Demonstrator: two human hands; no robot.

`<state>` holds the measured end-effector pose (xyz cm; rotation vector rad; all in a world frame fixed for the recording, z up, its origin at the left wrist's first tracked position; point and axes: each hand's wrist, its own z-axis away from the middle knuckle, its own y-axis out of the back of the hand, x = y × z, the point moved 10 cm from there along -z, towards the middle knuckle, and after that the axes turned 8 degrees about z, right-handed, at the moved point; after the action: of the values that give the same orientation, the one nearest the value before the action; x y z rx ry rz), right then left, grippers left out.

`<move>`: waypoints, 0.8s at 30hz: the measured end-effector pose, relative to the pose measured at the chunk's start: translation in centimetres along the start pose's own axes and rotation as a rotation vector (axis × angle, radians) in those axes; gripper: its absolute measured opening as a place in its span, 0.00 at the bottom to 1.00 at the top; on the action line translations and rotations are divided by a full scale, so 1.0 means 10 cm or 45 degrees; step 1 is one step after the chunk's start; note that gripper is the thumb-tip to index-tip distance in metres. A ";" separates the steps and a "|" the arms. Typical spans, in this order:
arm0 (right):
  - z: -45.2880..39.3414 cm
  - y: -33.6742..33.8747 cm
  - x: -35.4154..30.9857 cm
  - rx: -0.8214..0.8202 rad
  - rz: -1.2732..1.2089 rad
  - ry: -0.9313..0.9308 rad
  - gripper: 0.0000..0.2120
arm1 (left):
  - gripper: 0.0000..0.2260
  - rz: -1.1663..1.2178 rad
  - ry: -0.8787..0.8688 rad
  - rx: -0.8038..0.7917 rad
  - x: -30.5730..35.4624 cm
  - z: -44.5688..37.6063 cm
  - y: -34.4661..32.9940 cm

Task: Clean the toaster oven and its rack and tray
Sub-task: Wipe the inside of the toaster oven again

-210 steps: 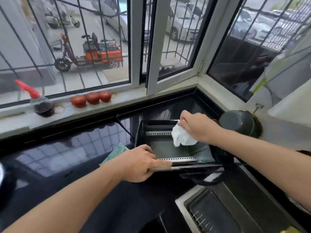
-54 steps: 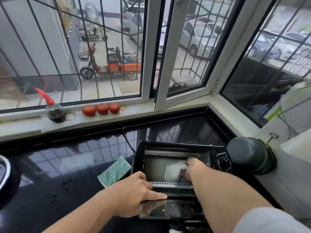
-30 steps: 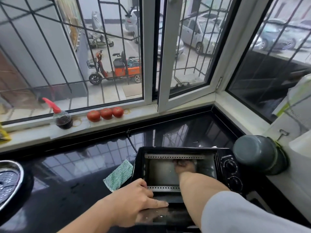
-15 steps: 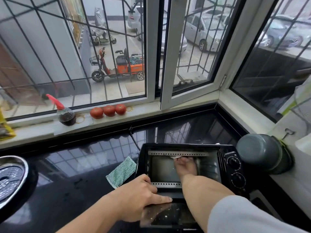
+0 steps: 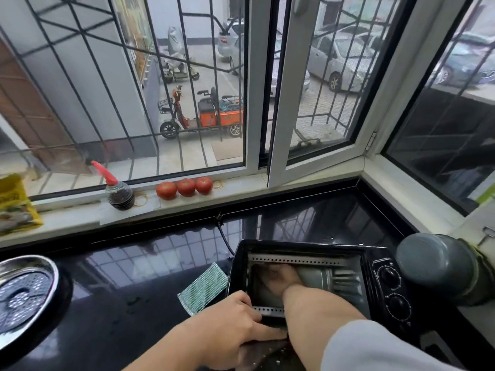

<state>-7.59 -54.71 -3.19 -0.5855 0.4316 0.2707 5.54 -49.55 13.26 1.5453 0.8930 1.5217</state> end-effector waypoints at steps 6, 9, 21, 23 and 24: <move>0.09 0.93 -0.68 0.490 -0.546 0.345 0.15 | 0.23 0.027 0.058 -0.002 -0.05 0.01 -0.01; 0.04 0.75 -0.55 0.403 -0.459 0.277 0.14 | 0.24 0.029 0.046 -0.030 -0.06 -0.02 -0.02; 0.26 -0.38 0.16 -0.067 0.202 -0.075 0.20 | 0.15 -0.029 0.063 -0.079 -0.12 -0.03 -0.08; 0.30 -0.42 0.15 -0.127 0.306 -0.155 0.22 | 0.19 0.025 0.032 -0.037 -0.08 -0.06 0.03; 0.33 -0.42 0.16 -0.149 0.353 -0.171 0.26 | 0.20 0.036 0.025 -0.025 -0.06 -0.07 0.08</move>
<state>-3.68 -55.94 0.50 -0.6173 0.3680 0.6002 4.78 -50.37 13.68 1.5375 0.8682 1.5641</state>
